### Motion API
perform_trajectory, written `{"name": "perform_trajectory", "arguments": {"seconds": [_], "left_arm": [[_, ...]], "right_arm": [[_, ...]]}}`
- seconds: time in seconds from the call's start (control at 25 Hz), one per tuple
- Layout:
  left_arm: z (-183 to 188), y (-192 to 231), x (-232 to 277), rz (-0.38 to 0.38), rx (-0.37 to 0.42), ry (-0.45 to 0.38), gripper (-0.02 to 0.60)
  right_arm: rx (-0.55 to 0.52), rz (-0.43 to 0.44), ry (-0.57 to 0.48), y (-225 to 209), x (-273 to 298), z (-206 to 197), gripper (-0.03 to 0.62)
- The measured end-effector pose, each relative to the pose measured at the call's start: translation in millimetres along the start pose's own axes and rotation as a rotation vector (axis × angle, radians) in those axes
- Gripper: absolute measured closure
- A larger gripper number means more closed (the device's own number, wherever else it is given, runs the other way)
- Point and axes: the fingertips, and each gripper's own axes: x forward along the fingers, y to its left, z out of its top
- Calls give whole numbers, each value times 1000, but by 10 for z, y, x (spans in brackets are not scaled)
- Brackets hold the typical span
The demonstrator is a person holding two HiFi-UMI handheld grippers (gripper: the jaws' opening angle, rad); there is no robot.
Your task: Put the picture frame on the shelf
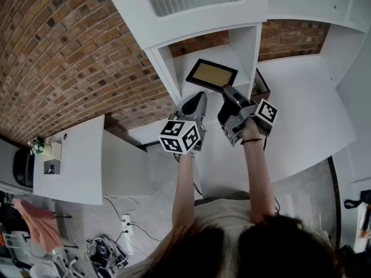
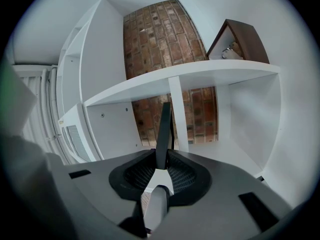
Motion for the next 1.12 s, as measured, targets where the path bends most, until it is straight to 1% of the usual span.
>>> {"name": "perform_trajectory", "arguments": {"seconds": [0.32, 1.12], "left_arm": [[-17, 19, 39, -6, -6, -1, 571], [-51, 87, 70, -2, -16, 1, 571]], "right_arm": [[10, -20, -16, -59, 9, 32, 522], [4, -28, -18, -105, 52, 66, 522]]}}
